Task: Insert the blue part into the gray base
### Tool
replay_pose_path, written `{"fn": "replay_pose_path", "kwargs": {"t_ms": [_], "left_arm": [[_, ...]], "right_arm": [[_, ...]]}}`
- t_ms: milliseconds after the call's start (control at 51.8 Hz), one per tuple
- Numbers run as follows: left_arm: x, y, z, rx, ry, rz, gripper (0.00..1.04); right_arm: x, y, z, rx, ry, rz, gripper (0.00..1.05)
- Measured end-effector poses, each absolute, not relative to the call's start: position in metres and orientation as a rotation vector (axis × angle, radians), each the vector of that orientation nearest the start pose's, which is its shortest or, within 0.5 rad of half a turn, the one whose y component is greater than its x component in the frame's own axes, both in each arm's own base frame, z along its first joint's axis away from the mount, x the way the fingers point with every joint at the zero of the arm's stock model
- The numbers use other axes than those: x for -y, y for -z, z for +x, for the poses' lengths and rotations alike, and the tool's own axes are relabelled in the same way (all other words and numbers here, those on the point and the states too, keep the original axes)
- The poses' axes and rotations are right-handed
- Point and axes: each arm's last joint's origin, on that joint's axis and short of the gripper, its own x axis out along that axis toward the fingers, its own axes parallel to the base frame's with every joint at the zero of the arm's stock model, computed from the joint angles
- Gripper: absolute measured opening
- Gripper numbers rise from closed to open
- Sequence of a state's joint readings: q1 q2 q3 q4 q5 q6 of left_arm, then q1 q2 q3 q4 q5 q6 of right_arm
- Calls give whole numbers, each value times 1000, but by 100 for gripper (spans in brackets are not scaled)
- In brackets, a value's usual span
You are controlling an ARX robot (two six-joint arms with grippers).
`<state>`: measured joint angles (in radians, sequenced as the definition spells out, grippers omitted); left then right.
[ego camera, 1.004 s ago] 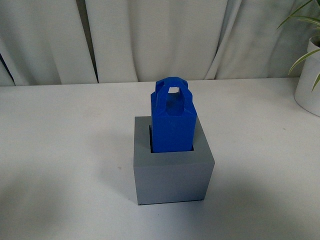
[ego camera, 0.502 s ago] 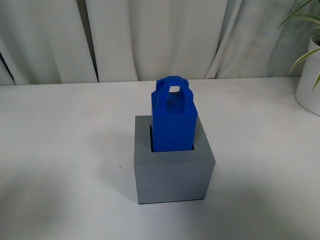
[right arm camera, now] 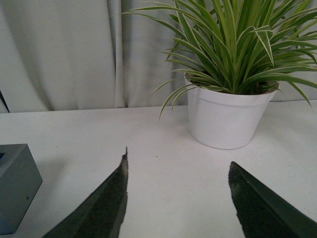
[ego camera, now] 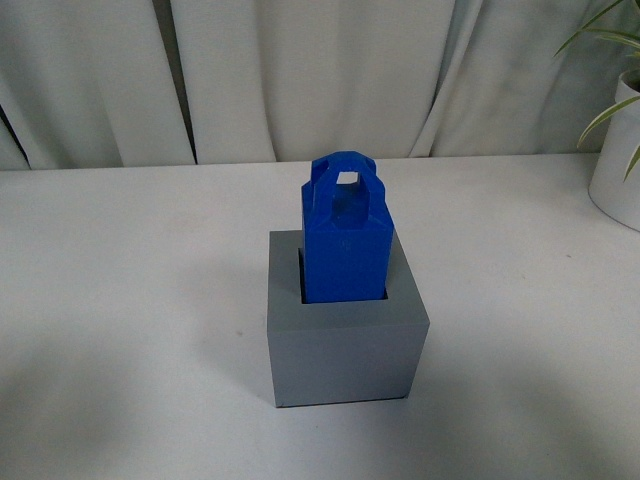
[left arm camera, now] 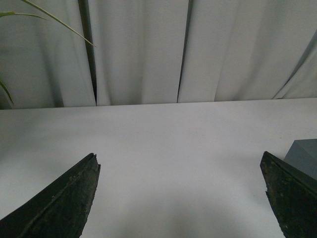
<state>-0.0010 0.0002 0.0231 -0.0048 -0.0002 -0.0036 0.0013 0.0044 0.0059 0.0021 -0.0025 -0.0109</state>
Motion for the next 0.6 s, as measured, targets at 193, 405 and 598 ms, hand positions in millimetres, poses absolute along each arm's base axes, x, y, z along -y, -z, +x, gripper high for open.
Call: {"fn": "replay_pose_path", "kwargs": {"t_ms": [193,405,598], "left_arm": [[0,-171,96,18,1,-4,99],[0,-171,96,18,1,-4,99],[0,-171,96,18,1,-4,99]], "right_arm": [[0,-165,98,4,-4,-11,96],[0,-165,98,4,-4,-10,97],[0,-165,98,4,-4,-10,97]]}}
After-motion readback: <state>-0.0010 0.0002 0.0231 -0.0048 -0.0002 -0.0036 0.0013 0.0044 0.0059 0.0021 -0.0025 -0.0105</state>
